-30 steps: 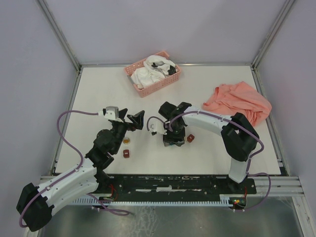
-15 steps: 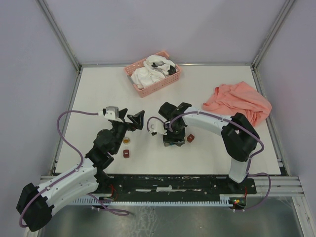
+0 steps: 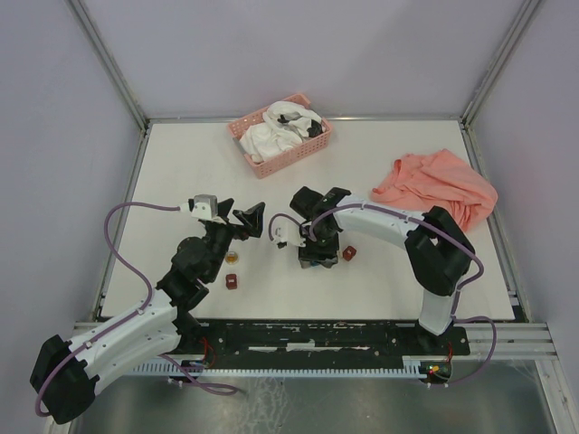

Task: Sort the pills into containers
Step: Pour the pill into the pill container.

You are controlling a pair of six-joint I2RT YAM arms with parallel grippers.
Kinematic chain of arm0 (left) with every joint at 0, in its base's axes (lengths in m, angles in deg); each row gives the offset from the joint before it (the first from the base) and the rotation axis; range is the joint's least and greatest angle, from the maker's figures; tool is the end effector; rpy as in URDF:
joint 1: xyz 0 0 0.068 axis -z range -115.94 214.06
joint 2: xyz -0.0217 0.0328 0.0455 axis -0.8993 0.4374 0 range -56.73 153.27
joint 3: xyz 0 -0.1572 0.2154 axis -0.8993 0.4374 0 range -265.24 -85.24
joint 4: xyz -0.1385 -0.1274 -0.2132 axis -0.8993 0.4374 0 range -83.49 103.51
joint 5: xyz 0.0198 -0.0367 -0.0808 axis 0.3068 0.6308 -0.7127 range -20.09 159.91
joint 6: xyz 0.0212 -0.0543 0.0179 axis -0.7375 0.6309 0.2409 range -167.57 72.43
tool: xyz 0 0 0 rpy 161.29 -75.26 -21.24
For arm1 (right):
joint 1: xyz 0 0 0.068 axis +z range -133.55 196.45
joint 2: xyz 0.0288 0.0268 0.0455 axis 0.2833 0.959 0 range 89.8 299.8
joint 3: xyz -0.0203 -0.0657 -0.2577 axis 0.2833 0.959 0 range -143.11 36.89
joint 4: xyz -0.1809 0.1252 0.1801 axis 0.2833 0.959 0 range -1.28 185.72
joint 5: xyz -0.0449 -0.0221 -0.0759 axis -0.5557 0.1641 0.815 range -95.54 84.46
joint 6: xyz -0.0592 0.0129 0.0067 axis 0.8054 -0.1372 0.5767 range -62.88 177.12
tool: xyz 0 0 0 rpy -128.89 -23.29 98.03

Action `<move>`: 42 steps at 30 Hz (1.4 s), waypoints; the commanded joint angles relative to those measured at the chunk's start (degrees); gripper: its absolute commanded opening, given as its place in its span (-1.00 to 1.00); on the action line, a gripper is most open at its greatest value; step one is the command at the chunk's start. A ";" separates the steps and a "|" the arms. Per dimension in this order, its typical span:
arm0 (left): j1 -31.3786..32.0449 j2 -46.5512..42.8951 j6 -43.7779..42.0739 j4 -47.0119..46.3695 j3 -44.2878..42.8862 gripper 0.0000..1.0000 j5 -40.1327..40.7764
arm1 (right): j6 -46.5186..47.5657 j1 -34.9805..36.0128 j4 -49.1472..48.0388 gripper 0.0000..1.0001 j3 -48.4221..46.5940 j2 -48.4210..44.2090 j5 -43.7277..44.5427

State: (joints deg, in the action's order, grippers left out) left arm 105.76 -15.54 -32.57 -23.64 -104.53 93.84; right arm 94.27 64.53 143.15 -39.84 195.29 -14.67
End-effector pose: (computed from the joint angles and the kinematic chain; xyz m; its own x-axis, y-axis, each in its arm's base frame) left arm 0.1713 -0.1278 0.2550 0.0238 -0.3381 -0.9408 0.3257 0.8924 -0.3124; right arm 0.2404 0.2785 0.1667 -0.0777 -0.9788 -0.1897 -0.9962 0.0686 0.0539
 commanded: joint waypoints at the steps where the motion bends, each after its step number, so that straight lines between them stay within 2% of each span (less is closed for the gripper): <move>1: -0.19 -0.46 -1.21 -3.12 -0.04 0.98 0.82 | -0.78 -1.27 2.75 -0.91 -3.49 0.08 -2.01; 2: -0.21 -0.49 -1.21 -3.15 -0.09 0.99 0.92 | 0.52 -0.14 2.35 -0.90 -1.81 -0.98 -3.67; 3: -0.26 -0.37 -1.26 -3.08 -0.13 0.99 0.95 | 0.74 0.87 -1.05 -0.89 0.53 -2.47 -0.60; 5: -0.21 -0.45 -1.24 -2.94 -0.09 0.99 0.79 | -1.44 -1.07 -0.79 -0.91 -1.70 -0.99 2.11; 7: -0.23 -0.68 -1.21 -3.25 0.12 0.98 0.91 | 1.13 0.13 1.93 -0.89 -1.43 -0.96 -3.99; 9: -0.23 -0.68 -1.21 -3.10 -0.02 0.99 0.89 | -0.04 1.16 -2.54 -0.90 0.63 -2.62 1.96; 10: -0.21 -0.71 -1.21 -3.15 0.00 0.98 0.80 | -1.20 -0.24 -0.55 -0.91 -1.82 -1.27 3.59; 12: -0.17 -0.90 -1.21 -3.40 0.27 0.98 0.91 | 0.30 -0.68 1.77 -0.90 -1.80 -1.55 -3.43; 13: -0.21 -0.89 -1.25 -3.36 0.26 0.99 1.02 | 1.16 0.62 -0.74 -0.90 0.65 -2.82 -3.39; 14: -0.21 -0.78 -1.24 -3.29 0.14 0.99 0.96 | 0.25 0.96 -2.61 -0.90 1.06 -2.69 0.20; 15: -0.27 -0.72 -1.23 -3.10 0.08 0.99 0.81 | -0.98 -0.30 -1.25 -0.92 -1.14 -1.43 2.54; 17: -0.21 -0.93 -1.18 -3.38 0.29 0.99 0.97 | -0.71 -1.05 1.11 -0.92 -2.13 -1.28 -2.59; 25: -0.21 -0.63 -1.29 -2.79 -0.25 0.99 1.19 | 0.29 -0.71 -1.48 -0.90 0.43 -3.81 -5.08; 33: -0.23 -1.80 1.63 0.77 -1.27 0.99 1.59 | 1.52 -5.44 -4.41 -0.90 3.88 -11.77 -18.58; 40: -0.28 -4.99 12.83 11.01 -2.91 1.00 -5.48 | 0.32 -11.85 -11.05 -0.89 9.95 -25.91 -32.05; 42: -0.29 -5.72 15.78 13.49 -3.18 0.99 -7.87 | -3.13 -14.10 -15.75 -0.89 12.34 -30.88 -36.91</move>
State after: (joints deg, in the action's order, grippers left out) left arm 105.76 -19.27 -25.60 -15.03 -104.70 90.93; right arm 94.58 53.80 136.20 -30.27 173.17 -38.84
